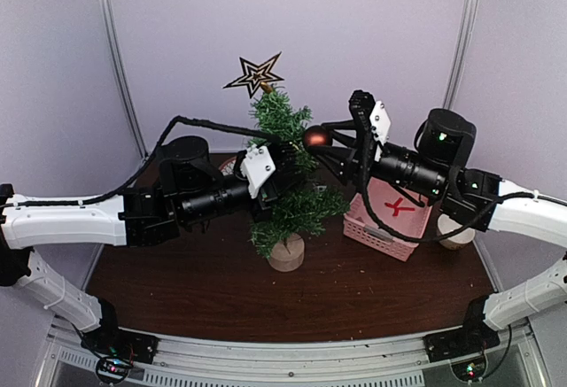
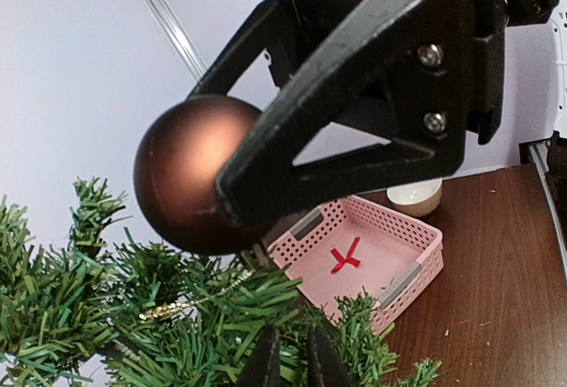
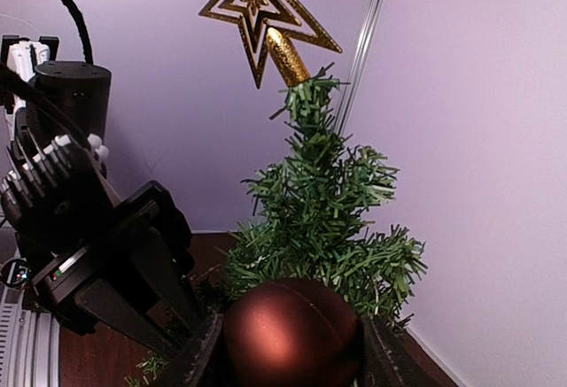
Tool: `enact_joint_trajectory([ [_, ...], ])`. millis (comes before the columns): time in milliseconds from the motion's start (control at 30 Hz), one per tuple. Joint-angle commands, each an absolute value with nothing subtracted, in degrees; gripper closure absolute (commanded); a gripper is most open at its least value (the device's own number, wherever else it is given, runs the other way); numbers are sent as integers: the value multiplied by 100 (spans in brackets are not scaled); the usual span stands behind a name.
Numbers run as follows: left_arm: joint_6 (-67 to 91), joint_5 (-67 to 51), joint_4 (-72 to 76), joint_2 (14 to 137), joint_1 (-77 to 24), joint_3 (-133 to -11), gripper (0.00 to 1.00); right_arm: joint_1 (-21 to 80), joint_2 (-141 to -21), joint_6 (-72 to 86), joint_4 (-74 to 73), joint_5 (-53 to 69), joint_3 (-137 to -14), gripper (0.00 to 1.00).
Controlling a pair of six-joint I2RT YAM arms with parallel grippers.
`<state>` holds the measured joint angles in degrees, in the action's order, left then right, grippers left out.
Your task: Decorate the small christmas tree
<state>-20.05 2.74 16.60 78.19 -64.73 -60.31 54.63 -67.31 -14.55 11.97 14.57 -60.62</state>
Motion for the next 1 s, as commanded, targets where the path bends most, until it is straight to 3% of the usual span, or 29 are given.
enact_joint_trajectory([
  [0, -2013, 312, 1867, 7602, -6512, -6058, 87, 5505, -6713, -1272, 1167, 1660, -5919, 72],
  [167, -2044, 305, 1885, 7535, -6512, -6034, 85, 5502, -6680, -1283, 1156, 1613, -5851, 72],
  [433, -2292, 631, 2138, 7425, -6573, -5936, 73, 5502, -6646, -1348, 1168, 1508, -5837, 72],
  [667, -2344, 1047, 2096, 7610, -6572, -6283, 82, 5502, -6613, -1363, 1243, 1423, -5802, 72],
  [967, -2354, 1383, 2097, 7885, -6570, -6561, 81, 5502, -6571, -1377, 1348, 1342, -5759, 73],
])
